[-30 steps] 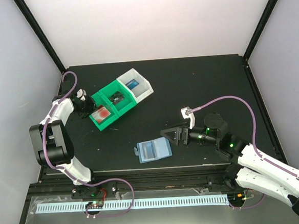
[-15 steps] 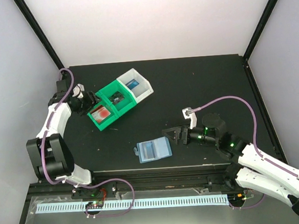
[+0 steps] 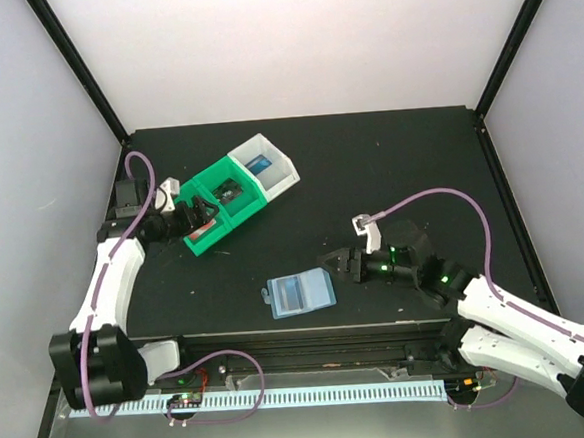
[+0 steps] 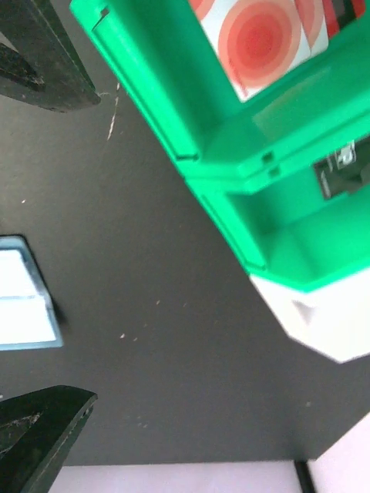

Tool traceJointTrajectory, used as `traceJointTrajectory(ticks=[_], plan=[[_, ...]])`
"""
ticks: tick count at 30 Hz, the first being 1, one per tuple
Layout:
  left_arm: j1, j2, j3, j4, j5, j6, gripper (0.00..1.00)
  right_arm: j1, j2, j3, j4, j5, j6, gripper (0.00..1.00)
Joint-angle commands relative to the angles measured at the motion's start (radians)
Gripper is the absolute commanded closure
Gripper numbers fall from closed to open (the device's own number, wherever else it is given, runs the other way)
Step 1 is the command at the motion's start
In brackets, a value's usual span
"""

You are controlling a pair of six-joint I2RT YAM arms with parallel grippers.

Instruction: Take the credit cards out of the card holder

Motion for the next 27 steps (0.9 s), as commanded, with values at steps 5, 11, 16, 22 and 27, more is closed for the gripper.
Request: traceJointTrajectory(ticks=[5, 11, 16, 22, 27], plan=[[-0.030, -0.184, -0.079, -0.058, 0.164, 0.077, 0.01, 0.012, 0.089, -0.037, 0.011, 0.001, 0.023, 0.44], [-0.083, -0.286, -0.140, -0.067, 0.217, 0.059, 0.09, 0.084, 0.198, -0.030, 0.055, 0.046, 0.063, 0.59], [-0.191, -0.360, -0.189, -0.032, 0.197, -0.006, 0.12, 0.161, 0.318, 0.009, 0.073, 0.097, 0.072, 0.60], [-0.261, -0.412, -0.262, 0.009, 0.183, -0.066, 0.17, 0.225, 0.452, 0.081, 0.041, 0.156, 0.041, 0.61], [-0.286, -0.470, -0.358, 0.083, 0.199, -0.138, 0.19, 0.252, 0.542, 0.125, 0.058, 0.170, 0.035, 0.62]])
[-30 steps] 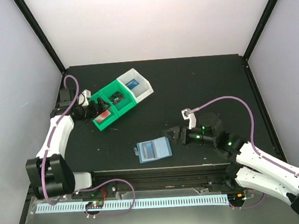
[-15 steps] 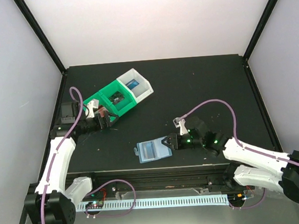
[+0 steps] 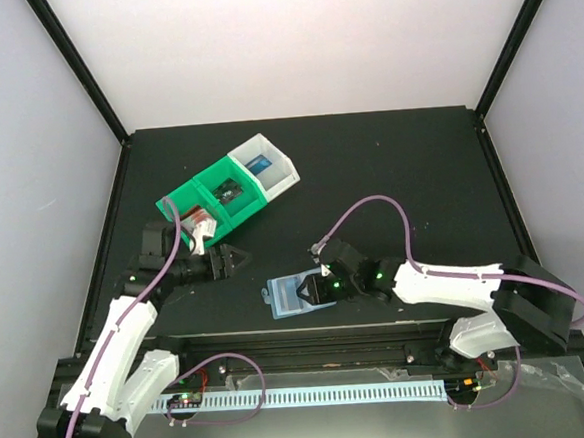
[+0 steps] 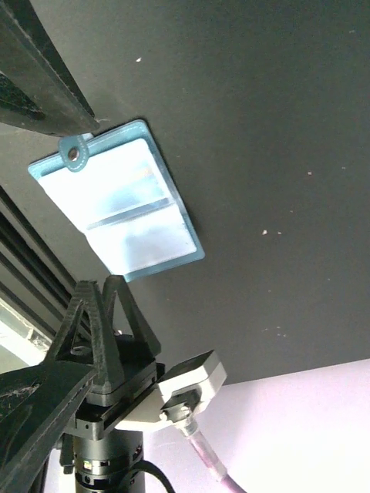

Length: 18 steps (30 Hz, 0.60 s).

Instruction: Take the credit cards out of the card holder

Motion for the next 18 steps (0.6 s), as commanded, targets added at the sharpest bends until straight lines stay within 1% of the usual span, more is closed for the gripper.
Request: traceJointTrajectory(ticks=[1, 6, 14, 18], plan=[[-0.019, -0.058, -0.082, 0.109, 0.029, -0.093, 0.19, 0.025, 0.068, 0.053, 0.022, 0.047, -0.020, 0.62], [-0.027, -0.077, -0.157, 0.171, 0.052, -0.132, 0.19, 0.032, 0.146, 0.082, 0.026, 0.047, -0.028, 0.63], [-0.047, -0.087, -0.218, 0.238, 0.058, -0.180, 0.18, 0.031, 0.220, 0.089, 0.034, 0.083, -0.052, 0.66], [-0.067, -0.088, -0.238, 0.268, 0.057, -0.206, 0.22, 0.032, 0.254, 0.087, 0.047, 0.088, -0.057, 0.67]])
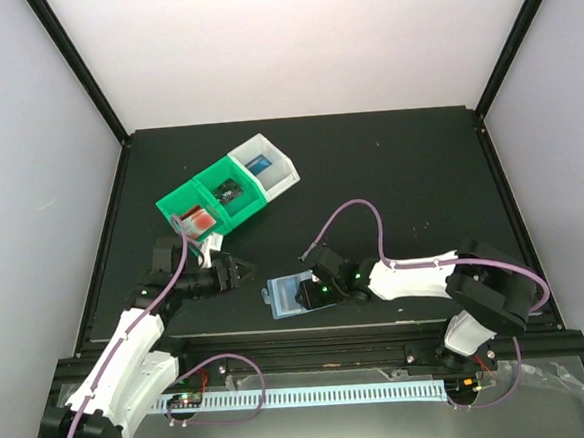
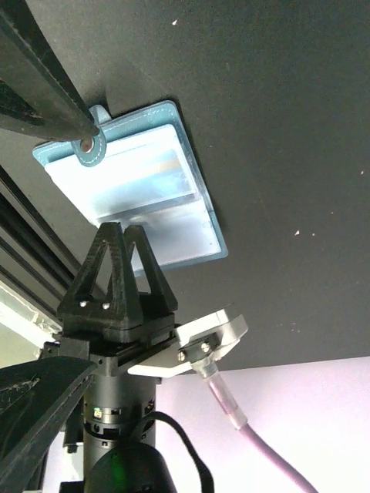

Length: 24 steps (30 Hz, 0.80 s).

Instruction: Take the credit cards out of the card holder

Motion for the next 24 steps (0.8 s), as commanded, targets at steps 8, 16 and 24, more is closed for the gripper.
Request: traceJointTrajectory(ticks=[8, 16, 24], plan=[[-0.068, 0.006, -0.079, 0.211, 0.022, -0.140, 0.28, 0.005, 0.073, 0.000, 0.060, 0.060, -0.021, 0.76], [-0.114, 0.068, -0.127, 0.391, 0.036, -0.227, 0.27, 0.003, 0.078, -0.070, 0.197, 0.019, 0.025, 0.99], [-0.144, 0.165, -0.157, 0.512, 0.046, -0.233, 0.16, 0.003, 0.072, -0.103, 0.273, 0.006, 0.061, 0.99]])
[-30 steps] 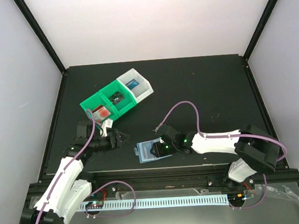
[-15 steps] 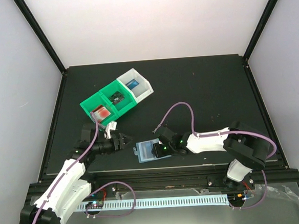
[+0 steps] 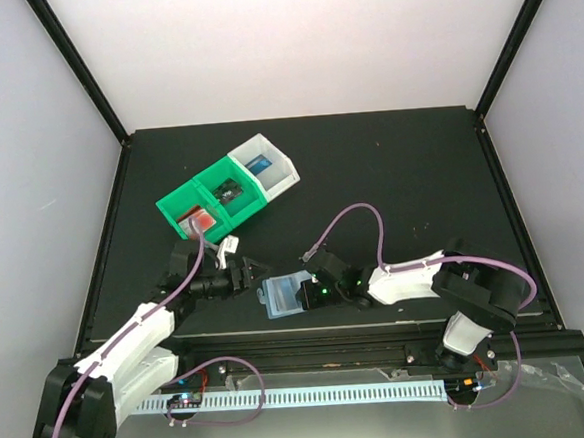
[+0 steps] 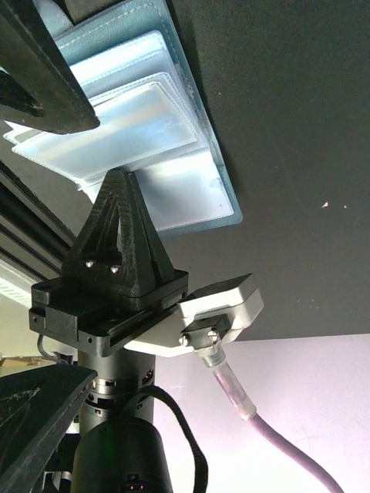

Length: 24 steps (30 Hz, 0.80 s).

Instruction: Take the credit cards out of the card holder

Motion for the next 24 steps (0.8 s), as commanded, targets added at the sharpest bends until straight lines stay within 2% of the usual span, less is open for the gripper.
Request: traceJointTrajectory(ticks=[1, 5, 10, 14, 24], plan=[[-0.020, 0.035, -0.029, 0.143, 0.021, -0.029, 0.15, 0.003, 0.009, -0.035, 0.075, -0.017, 0.035, 0.99], [-0.034, 0.063, -0.038, 0.194, 0.010, -0.051, 0.12, 0.002, 0.019, -0.042, 0.099, -0.032, 0.047, 0.99], [-0.062, 0.154, -0.054, 0.387, 0.076, -0.149, 0.08, 0.001, 0.005, -0.071, 0.140, -0.029, 0.064, 0.99], [-0.103, 0.206, 0.005, 0.270, 0.011, -0.081, 0.03, 0.000, 0.003, -0.095, 0.170, -0.032, 0.078, 0.99], [-0.110, 0.311, -0.020, 0.300, -0.029, -0.082, 0.01, -0.002, -0.005, -0.116, 0.198, -0.032, 0.092, 0.99]])
